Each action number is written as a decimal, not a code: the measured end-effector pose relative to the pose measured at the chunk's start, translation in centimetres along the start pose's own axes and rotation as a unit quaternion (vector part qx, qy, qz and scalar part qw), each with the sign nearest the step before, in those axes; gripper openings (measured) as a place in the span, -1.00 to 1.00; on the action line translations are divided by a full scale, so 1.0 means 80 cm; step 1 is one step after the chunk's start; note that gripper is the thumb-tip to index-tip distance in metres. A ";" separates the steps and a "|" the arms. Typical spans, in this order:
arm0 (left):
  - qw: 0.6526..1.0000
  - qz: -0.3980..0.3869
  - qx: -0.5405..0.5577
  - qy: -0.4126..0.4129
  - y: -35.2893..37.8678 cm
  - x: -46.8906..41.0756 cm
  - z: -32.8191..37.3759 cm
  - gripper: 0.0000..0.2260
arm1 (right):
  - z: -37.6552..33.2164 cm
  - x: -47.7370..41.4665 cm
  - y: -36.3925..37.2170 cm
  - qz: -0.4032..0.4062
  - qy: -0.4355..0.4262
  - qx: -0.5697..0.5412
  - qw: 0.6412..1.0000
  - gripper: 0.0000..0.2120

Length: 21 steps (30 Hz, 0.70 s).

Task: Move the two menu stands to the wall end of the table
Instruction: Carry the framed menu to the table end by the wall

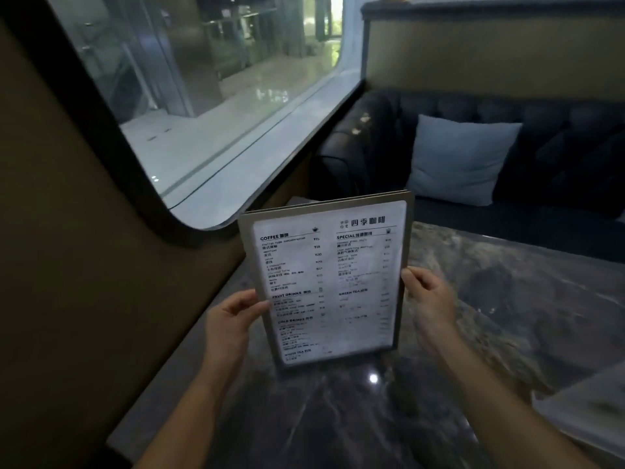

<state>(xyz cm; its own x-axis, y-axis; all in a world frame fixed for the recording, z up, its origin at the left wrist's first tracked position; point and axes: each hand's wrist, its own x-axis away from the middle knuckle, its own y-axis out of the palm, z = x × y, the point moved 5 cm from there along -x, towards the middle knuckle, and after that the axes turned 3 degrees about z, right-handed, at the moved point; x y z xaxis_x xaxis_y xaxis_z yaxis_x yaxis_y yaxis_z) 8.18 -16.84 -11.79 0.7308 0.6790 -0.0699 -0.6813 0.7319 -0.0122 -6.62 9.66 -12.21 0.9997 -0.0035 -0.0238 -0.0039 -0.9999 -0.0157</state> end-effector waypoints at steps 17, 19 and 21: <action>0.960 0.268 0.027 -0.075 -0.206 0.156 0.001 -0.77 | 0.007 0.095 0.214 -0.253 0.059 -0.054 0.964 -0.88; 0.957 0.278 0.029 -0.078 -0.212 0.170 0.001 -0.76 | 0.010 0.103 0.225 -0.271 0.056 -0.051 0.960 -0.91; 0.954 0.288 0.037 -0.077 -0.217 0.181 0.001 -0.75 | 0.016 0.109 0.232 -0.280 0.063 -0.051 0.957 -0.91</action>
<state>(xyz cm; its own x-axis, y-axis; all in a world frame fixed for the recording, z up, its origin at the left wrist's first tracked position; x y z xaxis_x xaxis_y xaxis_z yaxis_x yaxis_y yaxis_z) 30.59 -19.71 -12.50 0.2369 0.9660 0.1036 -0.9711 0.2324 0.0538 2.03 -8.91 -13.96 0.8394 0.5375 0.0805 0.5287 -0.8419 0.1080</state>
